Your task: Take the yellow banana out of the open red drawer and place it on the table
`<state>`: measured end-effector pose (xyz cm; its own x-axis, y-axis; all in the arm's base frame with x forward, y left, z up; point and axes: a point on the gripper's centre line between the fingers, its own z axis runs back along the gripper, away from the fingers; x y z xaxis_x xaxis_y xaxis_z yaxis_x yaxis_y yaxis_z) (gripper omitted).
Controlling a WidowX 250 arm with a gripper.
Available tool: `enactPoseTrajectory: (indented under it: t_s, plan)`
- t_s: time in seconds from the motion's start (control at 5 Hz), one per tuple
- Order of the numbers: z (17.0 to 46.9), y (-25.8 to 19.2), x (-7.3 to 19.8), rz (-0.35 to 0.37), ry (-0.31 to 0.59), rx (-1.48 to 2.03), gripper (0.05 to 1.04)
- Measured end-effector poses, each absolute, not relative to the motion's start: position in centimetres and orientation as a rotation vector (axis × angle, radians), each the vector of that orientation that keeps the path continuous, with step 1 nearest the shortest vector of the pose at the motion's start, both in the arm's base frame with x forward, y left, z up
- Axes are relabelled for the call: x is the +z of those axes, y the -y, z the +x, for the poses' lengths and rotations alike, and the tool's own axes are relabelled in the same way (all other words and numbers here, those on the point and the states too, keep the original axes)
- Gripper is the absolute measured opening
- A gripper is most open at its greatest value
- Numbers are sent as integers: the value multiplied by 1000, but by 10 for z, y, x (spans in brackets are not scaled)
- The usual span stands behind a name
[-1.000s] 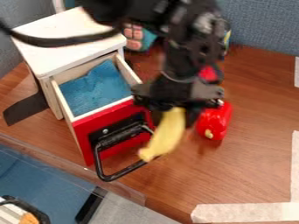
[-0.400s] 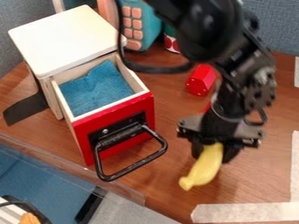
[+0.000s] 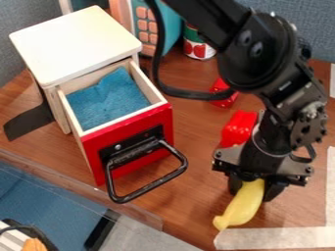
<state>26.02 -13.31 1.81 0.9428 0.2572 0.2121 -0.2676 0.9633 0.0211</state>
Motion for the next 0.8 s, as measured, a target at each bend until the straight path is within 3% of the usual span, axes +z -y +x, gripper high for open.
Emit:
enactPoseTrajectory:
  t_s: [0.2,0.4,0.8]
  plan:
    - [256,130,16,65,201,279,907]
    - [254,121,25,70,207,293,1012]
    - [244,103,77,73,250,333,1001]
